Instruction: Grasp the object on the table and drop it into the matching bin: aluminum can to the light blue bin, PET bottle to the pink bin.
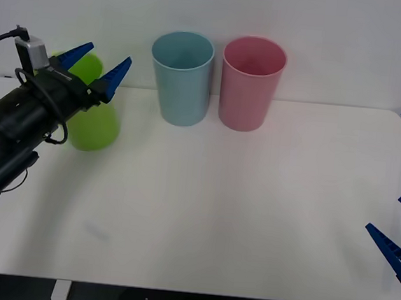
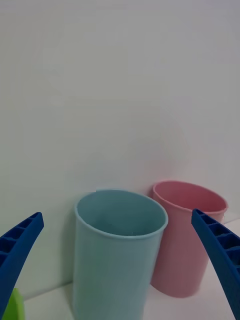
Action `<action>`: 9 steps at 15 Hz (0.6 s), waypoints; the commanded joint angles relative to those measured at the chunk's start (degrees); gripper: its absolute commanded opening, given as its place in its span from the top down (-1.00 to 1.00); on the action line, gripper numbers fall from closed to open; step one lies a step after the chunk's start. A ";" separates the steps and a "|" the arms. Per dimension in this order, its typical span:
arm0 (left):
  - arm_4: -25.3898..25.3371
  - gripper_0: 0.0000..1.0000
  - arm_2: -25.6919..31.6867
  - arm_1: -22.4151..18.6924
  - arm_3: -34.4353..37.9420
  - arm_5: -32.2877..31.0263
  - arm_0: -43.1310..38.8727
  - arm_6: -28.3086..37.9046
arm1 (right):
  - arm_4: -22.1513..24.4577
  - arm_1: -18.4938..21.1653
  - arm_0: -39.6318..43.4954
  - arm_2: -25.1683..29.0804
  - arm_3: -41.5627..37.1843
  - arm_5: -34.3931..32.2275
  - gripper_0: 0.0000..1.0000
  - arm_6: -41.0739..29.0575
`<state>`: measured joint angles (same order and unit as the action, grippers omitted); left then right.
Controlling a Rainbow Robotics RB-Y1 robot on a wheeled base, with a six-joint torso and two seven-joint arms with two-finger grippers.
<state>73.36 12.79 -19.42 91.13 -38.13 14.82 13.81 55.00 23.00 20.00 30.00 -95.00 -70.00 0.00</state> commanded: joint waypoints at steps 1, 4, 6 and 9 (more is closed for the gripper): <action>2.23 -1.00 3.56 -0.80 5.11 -4.76 -5.59 0.16 | 0.00 0.00 0.00 0.00 0.00 0.00 -1.00 0.00; 4.16 -1.00 7.16 -2.38 8.63 -10.29 -10.16 1.04 | 0.00 0.00 0.00 0.00 0.00 0.00 -1.00 0.00; 6.09 -1.00 10.50 -2.91 11.00 -14.42 -13.24 2.10 | 0.00 0.00 0.00 0.00 0.00 0.00 -1.00 0.00; 6.09 -1.00 13.49 -4.23 15.04 -16.88 -18.78 3.33 | 0.00 0.00 0.00 0.00 0.00 0.00 -1.00 0.00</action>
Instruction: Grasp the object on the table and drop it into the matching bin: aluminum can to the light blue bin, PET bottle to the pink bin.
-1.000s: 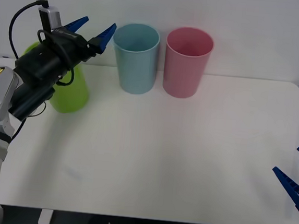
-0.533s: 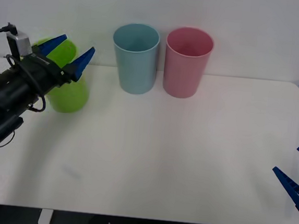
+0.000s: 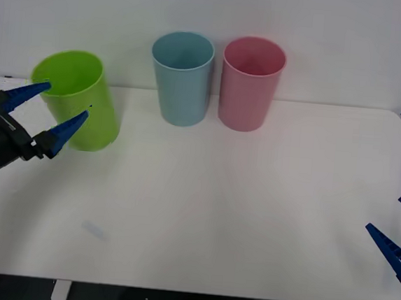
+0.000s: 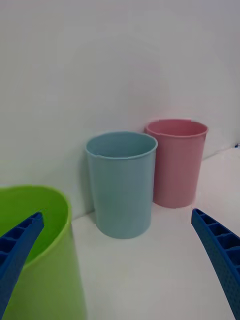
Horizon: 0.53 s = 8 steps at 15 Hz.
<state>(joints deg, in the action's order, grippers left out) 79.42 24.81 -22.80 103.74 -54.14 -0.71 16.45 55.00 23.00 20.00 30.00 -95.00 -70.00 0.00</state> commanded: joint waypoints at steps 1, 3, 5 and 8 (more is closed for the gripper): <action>0.03 -1.00 2.70 -1.10 3.67 -1.85 -5.00 1.12 | 0.00 0.00 0.00 0.00 0.00 0.00 -1.00 0.00; 0.12 -1.00 4.90 -1.54 4.90 -4.48 -7.90 1.56 | 0.00 0.00 0.00 0.00 0.00 0.00 -1.00 0.00; 0.12 -1.00 6.13 -1.63 5.16 -5.54 -10.45 1.39 | 0.00 0.00 0.00 0.00 0.00 0.00 -1.00 0.00; 0.21 -1.00 6.92 -2.24 5.16 -5.89 -13.35 1.47 | 0.00 0.00 0.00 0.00 0.00 0.00 -1.00 0.00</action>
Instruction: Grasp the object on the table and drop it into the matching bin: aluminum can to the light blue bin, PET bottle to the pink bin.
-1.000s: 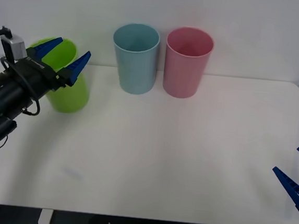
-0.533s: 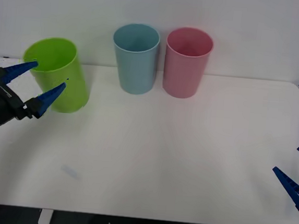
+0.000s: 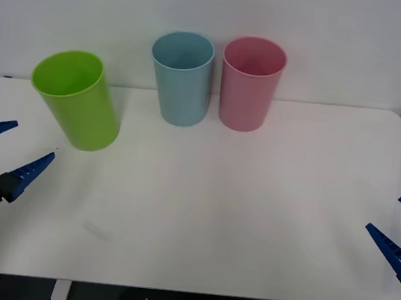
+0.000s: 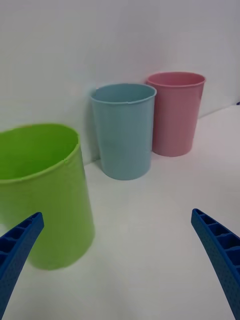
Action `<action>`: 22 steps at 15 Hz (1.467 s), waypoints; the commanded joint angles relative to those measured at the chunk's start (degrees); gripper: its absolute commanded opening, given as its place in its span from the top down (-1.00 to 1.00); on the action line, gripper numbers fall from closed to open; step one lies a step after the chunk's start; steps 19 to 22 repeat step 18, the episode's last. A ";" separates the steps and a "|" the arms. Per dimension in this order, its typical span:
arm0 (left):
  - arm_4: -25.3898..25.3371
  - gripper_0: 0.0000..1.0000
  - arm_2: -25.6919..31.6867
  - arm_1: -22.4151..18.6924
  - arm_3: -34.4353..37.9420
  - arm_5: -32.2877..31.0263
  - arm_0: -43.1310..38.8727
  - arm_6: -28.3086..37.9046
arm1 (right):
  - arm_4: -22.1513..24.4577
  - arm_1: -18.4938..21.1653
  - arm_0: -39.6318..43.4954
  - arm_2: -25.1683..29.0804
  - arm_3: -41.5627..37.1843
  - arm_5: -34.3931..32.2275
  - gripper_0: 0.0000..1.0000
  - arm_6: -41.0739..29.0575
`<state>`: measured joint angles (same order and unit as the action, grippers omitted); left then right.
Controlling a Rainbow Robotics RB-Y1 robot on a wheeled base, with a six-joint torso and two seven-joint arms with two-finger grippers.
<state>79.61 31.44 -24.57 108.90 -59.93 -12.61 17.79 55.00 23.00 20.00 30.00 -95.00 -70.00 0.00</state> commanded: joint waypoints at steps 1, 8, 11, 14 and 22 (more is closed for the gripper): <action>0.02 -1.00 0.29 -0.83 0.08 -0.10 -2.07 0.22 | 0.00 0.00 0.00 0.00 0.00 0.00 -1.00 0.00; -0.15 -1.00 0.73 -1.80 0.08 -0.02 -5.06 2.86 | 0.00 0.00 0.00 0.00 0.00 0.00 -1.00 0.00; -0.86 -1.00 0.29 -1.88 0.17 -0.02 -5.14 7.78 | 0.00 0.00 0.00 0.00 0.00 0.00 -1.00 0.00; -1.21 -1.00 -1.03 -1.88 0.08 -0.10 -5.32 7.78 | 0.00 0.00 0.00 0.00 0.00 0.00 -1.00 0.00; -1.21 -1.00 -1.03 -1.88 0.08 -0.10 -5.32 7.78 | 0.00 0.00 0.00 0.00 0.00 0.00 -1.00 0.00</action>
